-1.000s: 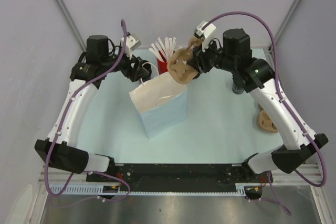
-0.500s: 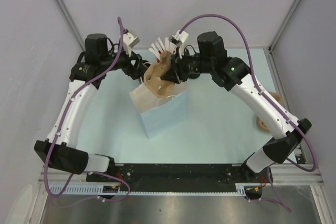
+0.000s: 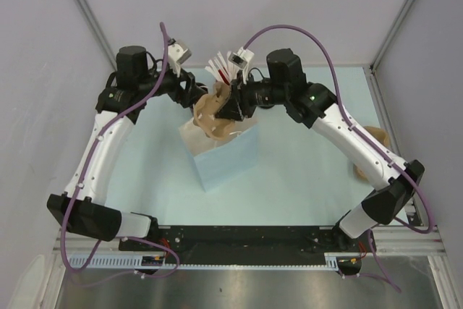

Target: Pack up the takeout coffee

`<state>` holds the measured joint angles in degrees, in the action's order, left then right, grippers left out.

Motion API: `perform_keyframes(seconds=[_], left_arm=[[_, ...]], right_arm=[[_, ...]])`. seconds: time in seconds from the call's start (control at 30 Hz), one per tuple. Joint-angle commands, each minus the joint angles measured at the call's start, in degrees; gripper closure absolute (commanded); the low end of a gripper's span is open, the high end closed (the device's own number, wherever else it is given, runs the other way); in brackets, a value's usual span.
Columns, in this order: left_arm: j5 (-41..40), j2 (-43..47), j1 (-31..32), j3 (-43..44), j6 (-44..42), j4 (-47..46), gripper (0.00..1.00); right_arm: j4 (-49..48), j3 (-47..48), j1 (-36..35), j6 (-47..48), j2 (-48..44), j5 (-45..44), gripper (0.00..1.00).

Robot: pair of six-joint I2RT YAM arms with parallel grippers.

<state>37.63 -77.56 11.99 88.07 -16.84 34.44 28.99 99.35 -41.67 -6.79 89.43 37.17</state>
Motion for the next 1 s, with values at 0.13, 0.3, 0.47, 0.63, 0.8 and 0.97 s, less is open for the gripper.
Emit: perform_keyframes(seconds=[0.13,0.3,0.47,0.63,0.8,0.97], left_arm=[[0.1,0.7,0.1,-0.3,1.1,-2.3,0.26],[0.5,0.7,0.1,-0.8,1.2,-2.7,0.35],[0.5,1.0,0.1,-2.0,1.6,-4.1,0.40],[0.3,0.9,0.2,-2.6,2.4,-5.0,0.48],[-0.4,1.8,0.9,-2.8,2.9,-5.4,0.52],[-0.9,3.8,2.2,-4.7,3.2,-6.1,0.60]], right_arm=[[-7.1,-2.3,0.4,-7.4,1.9,5.6,0.64],[-9.0,-5.5,0.7,-9.4,1.4,5.5,0.64],[-12.3,-9.1,1.7,-12.5,-1.8,7.0,0.64],[-12.2,-10.8,1.5,-12.3,-4.3,6.3,0.64],[-14.4,-14.4,3.3,-15.2,-5.1,6.7,0.63],[-16.1,-15.6,5.3,-17.7,-4.3,8.0,0.63]])
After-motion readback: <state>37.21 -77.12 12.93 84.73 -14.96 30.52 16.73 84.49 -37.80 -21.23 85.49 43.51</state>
